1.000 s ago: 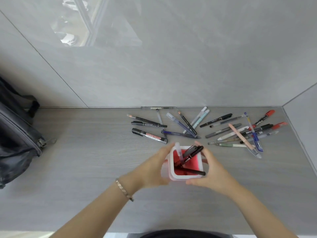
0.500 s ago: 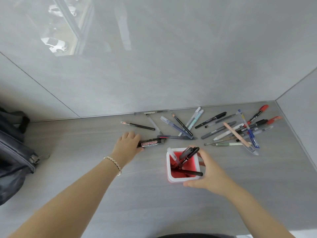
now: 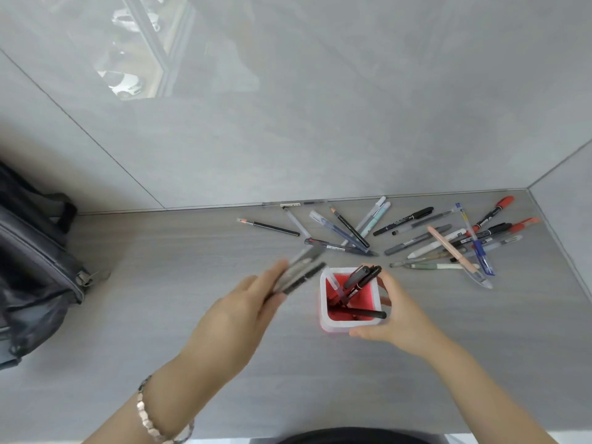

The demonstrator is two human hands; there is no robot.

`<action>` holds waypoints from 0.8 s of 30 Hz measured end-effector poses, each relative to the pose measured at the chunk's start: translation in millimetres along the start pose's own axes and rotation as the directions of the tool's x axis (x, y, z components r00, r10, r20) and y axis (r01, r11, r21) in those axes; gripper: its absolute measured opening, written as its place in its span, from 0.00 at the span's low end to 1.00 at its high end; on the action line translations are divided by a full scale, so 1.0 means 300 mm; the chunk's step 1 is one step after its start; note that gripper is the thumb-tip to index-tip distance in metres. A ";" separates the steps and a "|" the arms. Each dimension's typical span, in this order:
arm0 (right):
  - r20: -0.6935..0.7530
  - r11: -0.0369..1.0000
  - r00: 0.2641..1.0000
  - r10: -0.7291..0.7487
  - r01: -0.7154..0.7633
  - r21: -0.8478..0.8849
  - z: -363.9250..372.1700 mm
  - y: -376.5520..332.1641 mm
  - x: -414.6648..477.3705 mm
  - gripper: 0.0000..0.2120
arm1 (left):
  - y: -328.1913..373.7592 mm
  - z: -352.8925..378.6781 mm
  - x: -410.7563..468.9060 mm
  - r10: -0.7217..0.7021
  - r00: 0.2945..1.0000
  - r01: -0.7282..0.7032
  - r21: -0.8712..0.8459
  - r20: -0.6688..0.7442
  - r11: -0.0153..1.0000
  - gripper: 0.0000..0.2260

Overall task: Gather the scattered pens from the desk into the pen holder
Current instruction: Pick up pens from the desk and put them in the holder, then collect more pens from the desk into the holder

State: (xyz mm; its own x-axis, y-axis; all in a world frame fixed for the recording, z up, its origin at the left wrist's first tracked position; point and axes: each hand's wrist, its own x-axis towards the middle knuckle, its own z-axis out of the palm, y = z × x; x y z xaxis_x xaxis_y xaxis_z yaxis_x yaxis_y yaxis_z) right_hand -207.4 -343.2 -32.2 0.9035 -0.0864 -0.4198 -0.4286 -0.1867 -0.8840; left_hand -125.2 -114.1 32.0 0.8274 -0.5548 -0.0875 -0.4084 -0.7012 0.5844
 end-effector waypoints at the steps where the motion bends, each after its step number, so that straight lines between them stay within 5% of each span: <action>1: -0.001 1.000 1.000 -0.004 0.004 -0.005 0.000 0.001 0.000 0.39 | 0.031 0.004 -0.006 0.104 0.994 -0.105 0.109 0.016 0.988 0.20; 3: 0.000 1.000 1.000 -0.005 0.005 -0.010 -0.001 0.003 0.001 0.40 | 0.087 0.032 0.013 0.202 0.975 -0.222 0.364 0.095 0.905 0.17; 5: -0.008 1.000 1.000 -0.011 0.011 -0.017 0.002 0.005 0.000 0.41 | 0.120 0.085 0.060 0.086 0.964 -0.215 0.541 0.253 0.813 0.11; 8: -0.037 0.999 0.999 -0.035 0.035 -0.001 0.004 0.014 -0.003 0.40 | 0.178 0.139 0.155 0.015 0.936 -0.232 0.585 0.352 0.777 0.10; 13: -0.054 0.999 0.998 -0.039 0.040 0.012 0.010 0.039 -0.001 0.41 | 0.179 0.253 0.185 0.173 0.966 -0.205 0.157 0.193 0.966 0.14; 17: -0.049 0.999 0.998 -0.034 0.035 0.035 0.014 0.055 0.004 0.44 | 0.129 0.298 0.117 0.284 0.946 -0.262 -0.146 0.155 0.954 0.21; 20: -0.053 0.999 0.998 -0.033 0.034 0.027 0.011 0.057 0.003 0.44 | 0.098 0.248 0.150 0.265 0.963 -0.267 -0.342 -0.054 0.901 0.16; 24: -0.023 0.997 1.000 -0.010 0.012 0.082 0.007 0.047 -0.004 0.43 | 0.019 0.200 0.334 0.101 0.986 -0.135 -0.278 -0.133 0.951 0.11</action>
State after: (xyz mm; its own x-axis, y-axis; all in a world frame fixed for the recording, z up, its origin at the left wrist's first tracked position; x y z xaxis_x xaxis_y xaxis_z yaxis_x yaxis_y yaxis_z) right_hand -214.6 -343.5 -44.5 0.9074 -0.1073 -0.4064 -0.4169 -0.1065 -0.9027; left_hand -67.9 -200.5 -21.9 0.8259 -0.5582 0.0801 -0.3929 -0.4677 0.7917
